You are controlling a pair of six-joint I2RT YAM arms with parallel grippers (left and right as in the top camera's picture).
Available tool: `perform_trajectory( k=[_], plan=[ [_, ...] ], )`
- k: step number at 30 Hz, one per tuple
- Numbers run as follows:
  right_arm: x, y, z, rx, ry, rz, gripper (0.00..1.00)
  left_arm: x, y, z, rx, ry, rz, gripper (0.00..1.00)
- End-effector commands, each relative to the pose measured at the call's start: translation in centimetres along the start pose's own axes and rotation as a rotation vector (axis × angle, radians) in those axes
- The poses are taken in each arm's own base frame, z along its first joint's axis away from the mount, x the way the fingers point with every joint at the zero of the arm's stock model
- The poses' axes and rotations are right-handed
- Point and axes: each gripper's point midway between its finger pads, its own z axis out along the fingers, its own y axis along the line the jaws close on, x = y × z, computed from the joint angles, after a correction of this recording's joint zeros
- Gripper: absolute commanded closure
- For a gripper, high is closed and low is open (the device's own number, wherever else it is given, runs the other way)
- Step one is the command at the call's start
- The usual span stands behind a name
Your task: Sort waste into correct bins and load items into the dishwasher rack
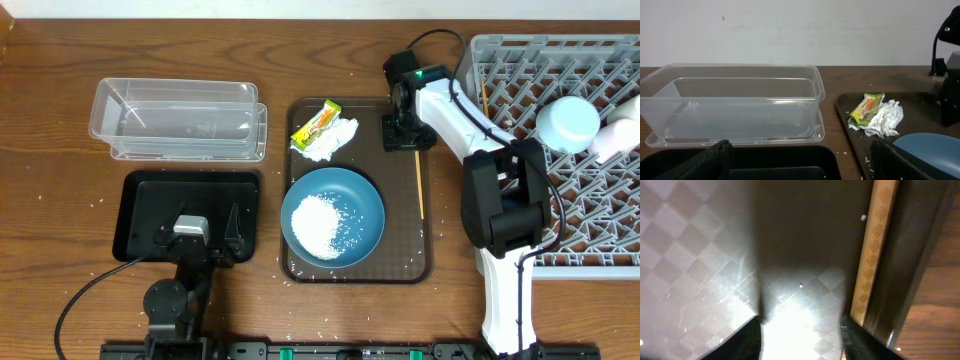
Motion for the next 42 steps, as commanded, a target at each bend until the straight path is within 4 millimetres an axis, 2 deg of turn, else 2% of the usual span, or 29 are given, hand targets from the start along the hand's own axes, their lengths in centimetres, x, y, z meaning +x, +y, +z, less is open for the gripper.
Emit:
perform_trajectory(
  k=[1,5,17,24,30,38,40,42],
  plan=[
    [-2.1,-0.3,-4.5,-0.031,-0.113,-0.052,0.41,1.4,-0.2,0.1,0.015,0.042,0.002,0.09],
    [-2.4,-1.0,-5.1,-0.032,-0.129,-0.046,0.39,1.4,-0.2,0.1,0.015,0.042,0.002,0.09],
    [-1.9,-1.2,-1.8,-0.018,-0.065,-0.048,0.41,1.4,-0.2,0.1,0.015,0.042,0.002,0.09],
    [-1.2,-0.5,-0.1,-0.010,-0.025,-0.061,0.47,1.4,-0.2,0.1,0.015,0.042,0.002,0.09],
    [-1.0,0.3,0.2,-0.010,-0.021,-0.077,0.46,1.4,-0.2,0.1,0.015,0.042,0.002,0.09],
    [-0.4,0.2,1.2,-0.007,-0.008,-0.068,0.45,1.4,-0.2,0.1,0.015,0.042,0.002,0.09],
    [0.1,0.1,1.8,-0.004,0.001,-0.068,0.47,1.4,-0.2,0.1,0.015,0.042,0.002,0.09],
    [0.6,0.0,2.4,-0.001,0.014,-0.068,0.54,1.4,-0.3,0.1,0.015,0.042,0.002,0.09]
  ],
)
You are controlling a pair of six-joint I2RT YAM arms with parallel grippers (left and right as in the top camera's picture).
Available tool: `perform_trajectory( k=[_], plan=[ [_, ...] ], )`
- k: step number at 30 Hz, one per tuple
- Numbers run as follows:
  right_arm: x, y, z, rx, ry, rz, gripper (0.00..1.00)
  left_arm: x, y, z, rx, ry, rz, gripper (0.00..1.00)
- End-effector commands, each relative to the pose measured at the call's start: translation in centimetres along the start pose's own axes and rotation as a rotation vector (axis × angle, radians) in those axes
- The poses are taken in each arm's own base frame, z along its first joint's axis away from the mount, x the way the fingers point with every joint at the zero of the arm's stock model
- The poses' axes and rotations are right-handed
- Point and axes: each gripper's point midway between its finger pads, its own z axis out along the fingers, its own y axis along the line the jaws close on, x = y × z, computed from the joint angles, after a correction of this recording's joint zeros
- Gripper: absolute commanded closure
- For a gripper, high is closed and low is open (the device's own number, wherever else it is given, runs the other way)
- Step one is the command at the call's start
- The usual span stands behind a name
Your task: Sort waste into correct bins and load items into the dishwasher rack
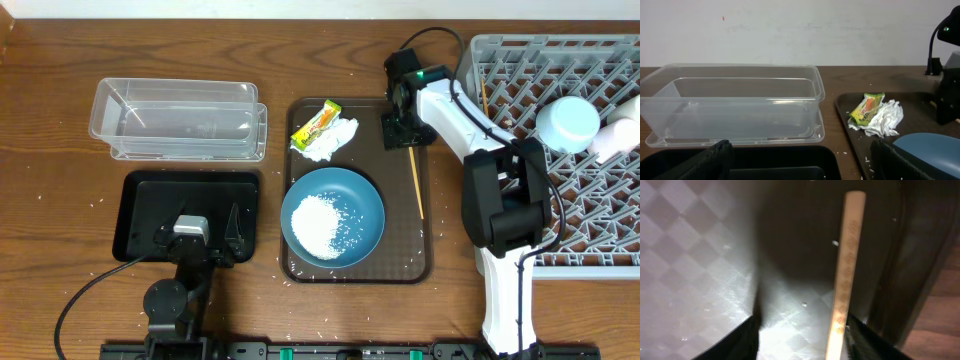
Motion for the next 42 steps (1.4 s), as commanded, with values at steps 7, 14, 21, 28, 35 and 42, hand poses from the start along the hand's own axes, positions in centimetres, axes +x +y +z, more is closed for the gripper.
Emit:
perform_trajectory(
  k=[7,14,21,28,35,42],
  plan=[
    [2.2,-0.2,1.6,0.011,0.073,0.009,0.76,1.4,-0.2,0.1,0.015,0.042,0.002,0.09],
    [0.0,-0.7,-3.2,0.019,0.034,0.019,0.99,1.4,-0.3,0.1,0.015,0.042,0.002,0.09],
    [-4.4,-2.2,-10.8,0.003,-0.108,0.011,0.99,1.4,-0.2,0.1,0.015,0.042,0.002,0.09],
    [-7.5,-9.2,-17.5,0.087,-0.268,0.128,0.98,1.4,-0.2,0.1,0.015,0.042,0.002,0.09],
    [-8.1,-15.5,-18.2,0.130,-0.298,0.151,0.98,1.4,-0.2,0.1,0.015,0.041,0.002,0.09],
    [-8.9,-18.2,-17.5,0.137,-0.329,0.173,0.97,1.4,-0.2,0.1,0.015,0.042,0.002,0.09]
  ],
)
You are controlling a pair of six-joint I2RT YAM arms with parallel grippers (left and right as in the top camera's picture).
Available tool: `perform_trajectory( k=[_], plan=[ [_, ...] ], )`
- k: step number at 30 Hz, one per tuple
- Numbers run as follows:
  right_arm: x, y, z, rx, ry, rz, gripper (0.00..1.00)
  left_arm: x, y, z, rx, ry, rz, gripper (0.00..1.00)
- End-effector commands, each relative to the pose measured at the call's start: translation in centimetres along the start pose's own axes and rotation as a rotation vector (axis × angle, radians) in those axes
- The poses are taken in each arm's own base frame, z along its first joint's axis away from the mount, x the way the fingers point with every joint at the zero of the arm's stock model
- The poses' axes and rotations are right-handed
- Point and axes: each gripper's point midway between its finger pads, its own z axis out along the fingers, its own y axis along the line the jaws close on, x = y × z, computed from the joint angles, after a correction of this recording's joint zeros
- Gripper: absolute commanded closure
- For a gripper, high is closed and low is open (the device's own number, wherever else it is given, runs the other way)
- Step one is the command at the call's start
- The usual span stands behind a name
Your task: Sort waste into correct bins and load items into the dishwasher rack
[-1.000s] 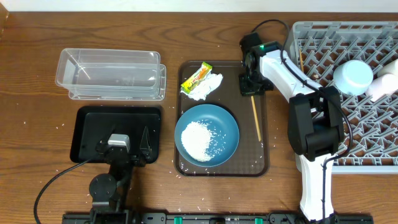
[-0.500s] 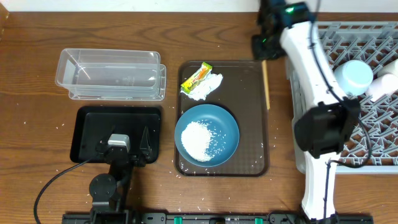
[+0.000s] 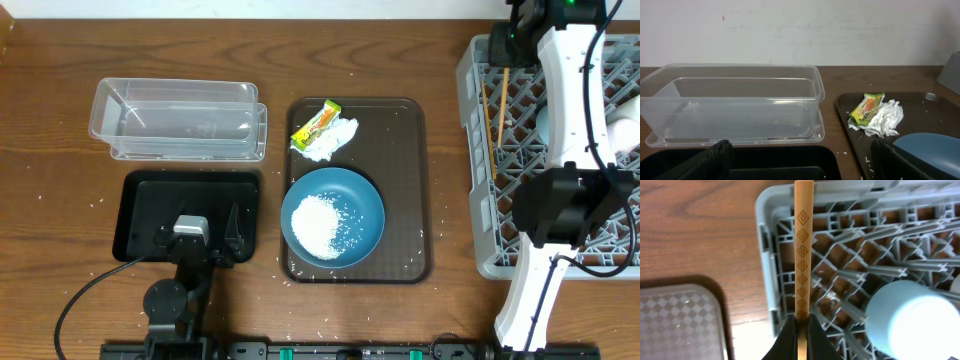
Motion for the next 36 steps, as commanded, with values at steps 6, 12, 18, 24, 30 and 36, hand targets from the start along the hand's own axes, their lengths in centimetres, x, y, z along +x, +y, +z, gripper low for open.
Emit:
perform_trajectory(
  k=[6,12,18,24,30,36],
  plan=[
    [0.4,0.1,2.6,-0.028,0.009,-0.022,0.94,1.4,-0.2,0.1,0.015,0.042,0.002,0.09],
    [2.3,0.4,4.9,-0.026,0.067,-0.009,0.82,1.4,-0.2,0.1,0.015,0.042,0.002,0.09],
    [3.7,0.5,4.4,-0.021,0.121,0.031,0.20,1.4,-0.2,0.1,0.015,0.042,0.002,0.09],
    [5.2,2.1,1.7,-0.111,0.179,0.052,0.21,1.4,-0.2,0.1,0.015,0.042,0.002,0.09],
    [6.1,8.5,-4.3,-0.435,0.184,-0.016,0.22,1.4,-0.2,0.1,0.015,0.042,0.002,0.09],
    [7.9,15.3,-7.6,-0.625,0.211,-0.120,0.21,1.4,-0.3,0.1,0.015,0.042,0.002,0.09]
  ],
)
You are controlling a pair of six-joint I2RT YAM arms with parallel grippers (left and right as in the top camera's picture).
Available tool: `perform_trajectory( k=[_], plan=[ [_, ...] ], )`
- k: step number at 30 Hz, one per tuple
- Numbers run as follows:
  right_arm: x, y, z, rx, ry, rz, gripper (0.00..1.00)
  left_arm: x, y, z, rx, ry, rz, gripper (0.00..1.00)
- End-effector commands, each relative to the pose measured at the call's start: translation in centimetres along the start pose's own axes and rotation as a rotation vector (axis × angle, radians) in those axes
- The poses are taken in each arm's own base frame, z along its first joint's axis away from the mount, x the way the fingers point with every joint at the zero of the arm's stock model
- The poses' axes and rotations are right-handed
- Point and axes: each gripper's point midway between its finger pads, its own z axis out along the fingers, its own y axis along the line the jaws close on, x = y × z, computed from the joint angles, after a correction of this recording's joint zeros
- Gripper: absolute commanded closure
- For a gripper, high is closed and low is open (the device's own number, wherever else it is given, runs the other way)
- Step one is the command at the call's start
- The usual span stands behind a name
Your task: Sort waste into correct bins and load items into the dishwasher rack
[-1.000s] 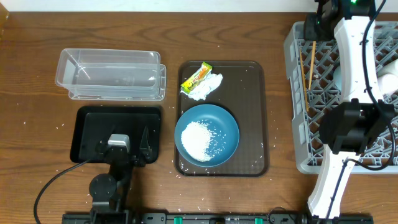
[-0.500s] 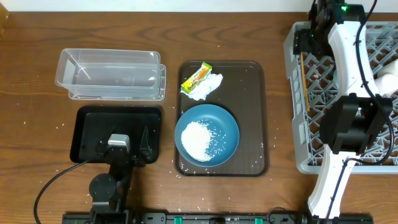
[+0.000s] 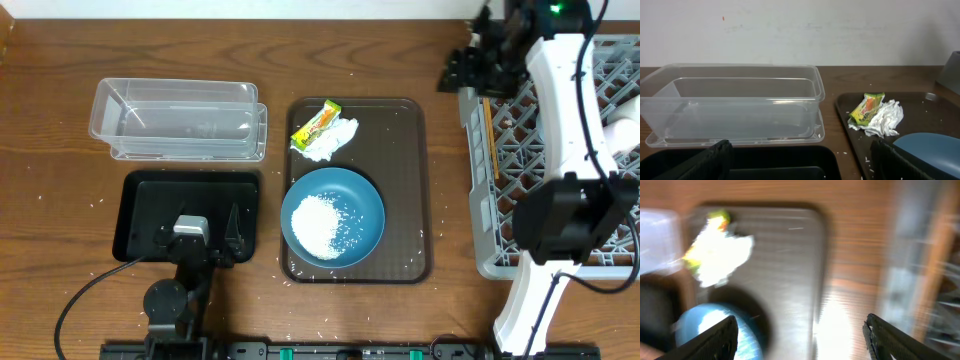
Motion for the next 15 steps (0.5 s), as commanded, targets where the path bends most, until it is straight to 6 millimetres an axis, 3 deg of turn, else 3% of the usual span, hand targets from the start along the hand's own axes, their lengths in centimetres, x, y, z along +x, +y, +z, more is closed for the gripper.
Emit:
perform_trajectory(
  k=[1,7,10,12,15],
  plan=[
    [1.2,6.2,0.1,-0.144,0.024,-0.102,0.21,1.4,-0.2,0.1,0.015,0.042,0.002,0.09],
    [6.0,9.9,5.1,-0.037,0.171,-0.229,0.23,1.4,-0.2,0.1,0.015,0.042,0.002,0.09],
    [8.9,12.2,7.1,-0.042,0.243,-0.286,0.46,1.4,-0.2,0.1,0.015,0.042,0.002,0.09],
    [9.9,13.6,7.4,-0.044,0.260,-0.300,0.54,1.4,-0.2,0.1,0.015,0.042,0.002,0.09],
    [10.0,15.2,6.8,-0.049,0.235,-0.323,0.53,1.4,-0.2,0.1,0.015,0.042,0.002,0.09]
  ],
)
